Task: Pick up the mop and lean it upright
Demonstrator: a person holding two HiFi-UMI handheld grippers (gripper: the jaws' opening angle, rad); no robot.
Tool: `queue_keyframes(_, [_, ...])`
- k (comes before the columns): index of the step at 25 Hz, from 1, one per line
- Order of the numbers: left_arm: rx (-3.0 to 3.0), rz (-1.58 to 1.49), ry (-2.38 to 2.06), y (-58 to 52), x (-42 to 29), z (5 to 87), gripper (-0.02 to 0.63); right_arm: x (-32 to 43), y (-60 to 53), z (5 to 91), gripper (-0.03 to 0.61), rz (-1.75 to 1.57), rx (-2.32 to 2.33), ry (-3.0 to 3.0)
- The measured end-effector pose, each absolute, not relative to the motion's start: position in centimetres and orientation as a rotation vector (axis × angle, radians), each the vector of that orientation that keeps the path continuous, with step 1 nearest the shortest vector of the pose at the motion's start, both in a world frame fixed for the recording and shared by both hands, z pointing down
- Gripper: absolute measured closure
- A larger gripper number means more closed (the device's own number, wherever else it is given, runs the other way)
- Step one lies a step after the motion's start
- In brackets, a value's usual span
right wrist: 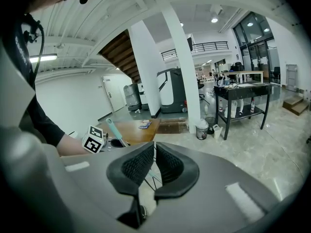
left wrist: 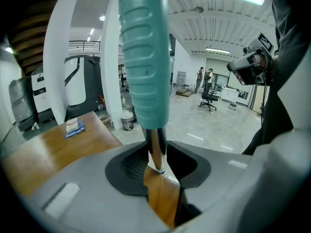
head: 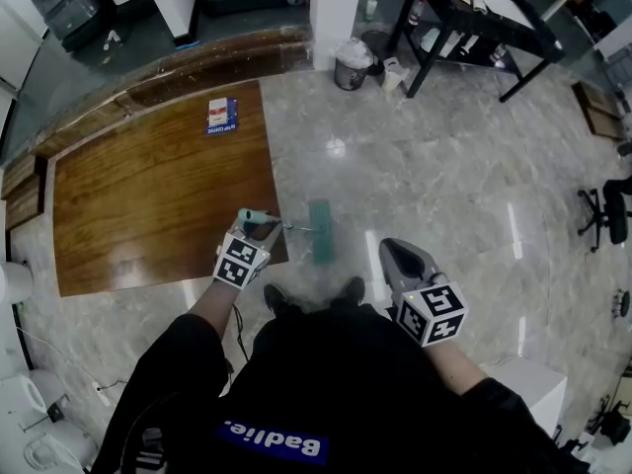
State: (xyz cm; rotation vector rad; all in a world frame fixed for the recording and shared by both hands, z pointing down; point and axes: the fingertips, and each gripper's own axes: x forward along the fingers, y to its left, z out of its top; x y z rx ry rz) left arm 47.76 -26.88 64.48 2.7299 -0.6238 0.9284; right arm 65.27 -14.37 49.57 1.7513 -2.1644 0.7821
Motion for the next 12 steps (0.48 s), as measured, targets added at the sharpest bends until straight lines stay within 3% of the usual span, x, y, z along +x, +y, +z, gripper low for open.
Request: queue_keyframes(12, [2.727,0.968,-0.627,-25.7,48.9,65.8,0.381,65.7,-13.6,50.0,0.538,0.769,1.743,-2.158])
